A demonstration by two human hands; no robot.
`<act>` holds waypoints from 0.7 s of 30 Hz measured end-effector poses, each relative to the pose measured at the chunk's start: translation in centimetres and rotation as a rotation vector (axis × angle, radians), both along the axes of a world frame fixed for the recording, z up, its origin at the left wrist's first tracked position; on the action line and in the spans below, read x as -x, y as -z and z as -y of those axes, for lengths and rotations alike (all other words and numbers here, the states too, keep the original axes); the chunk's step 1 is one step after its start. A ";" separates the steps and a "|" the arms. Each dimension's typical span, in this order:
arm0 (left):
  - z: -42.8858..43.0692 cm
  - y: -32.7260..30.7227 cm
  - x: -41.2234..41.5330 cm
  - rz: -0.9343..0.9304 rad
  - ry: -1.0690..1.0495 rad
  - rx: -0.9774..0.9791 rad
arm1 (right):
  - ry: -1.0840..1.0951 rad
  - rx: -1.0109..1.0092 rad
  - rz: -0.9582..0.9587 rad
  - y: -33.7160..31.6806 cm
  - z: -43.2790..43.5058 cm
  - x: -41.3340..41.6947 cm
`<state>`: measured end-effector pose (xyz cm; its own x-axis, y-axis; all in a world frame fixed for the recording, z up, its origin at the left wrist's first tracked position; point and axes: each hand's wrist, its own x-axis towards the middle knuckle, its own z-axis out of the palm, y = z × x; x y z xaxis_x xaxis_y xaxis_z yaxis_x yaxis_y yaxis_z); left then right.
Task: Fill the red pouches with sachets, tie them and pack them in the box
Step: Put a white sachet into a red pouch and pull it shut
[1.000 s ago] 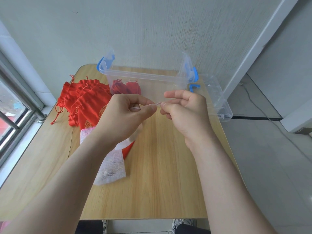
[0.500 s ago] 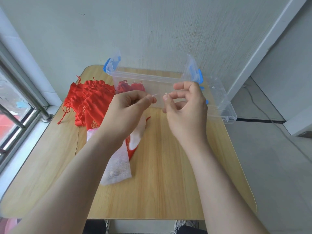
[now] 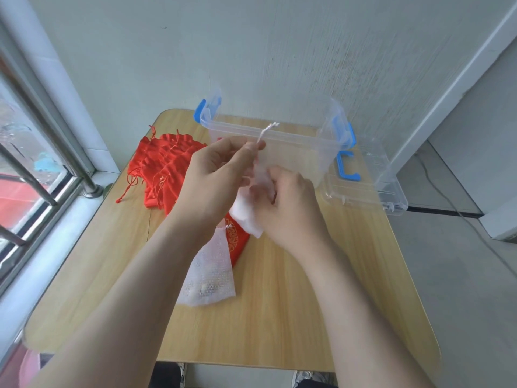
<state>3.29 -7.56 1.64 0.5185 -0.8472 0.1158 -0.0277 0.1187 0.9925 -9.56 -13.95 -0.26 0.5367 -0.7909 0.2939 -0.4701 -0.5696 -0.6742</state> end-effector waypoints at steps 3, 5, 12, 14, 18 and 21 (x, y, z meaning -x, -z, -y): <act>-0.1 0.5 -0.9 0.149 -0.098 -0.051 | 0.141 0.035 0.102 0.3 0.8 -0.5; -0.2 1.1 -1.4 0.263 -0.158 -0.116 | 0.241 0.017 0.225 0.0 1.3 -1.0; -0.2 1.5 -2.5 0.453 -0.261 -0.200 | 0.225 -0.166 0.618 -1.9 1.2 -3.5; 0.0 1.8 -2.7 0.485 -0.249 -0.245 | 0.225 -0.155 0.667 -2.6 1.4 -4.1; 0.2 2.2 -2.6 0.538 -0.185 -0.291 | 0.335 0.053 0.663 -3.4 2.8 -5.7; 0.1 2.2 -2.6 0.556 -0.141 -0.299 | 0.391 0.131 0.630 -4.7 4.0 -6.9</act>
<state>5.86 -7.67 -0.57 0.5577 -0.8127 0.1684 -0.5422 -0.2031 0.8153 -2.66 -17.97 4.46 -0.0768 -0.8265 0.5576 -0.2027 -0.5347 -0.8204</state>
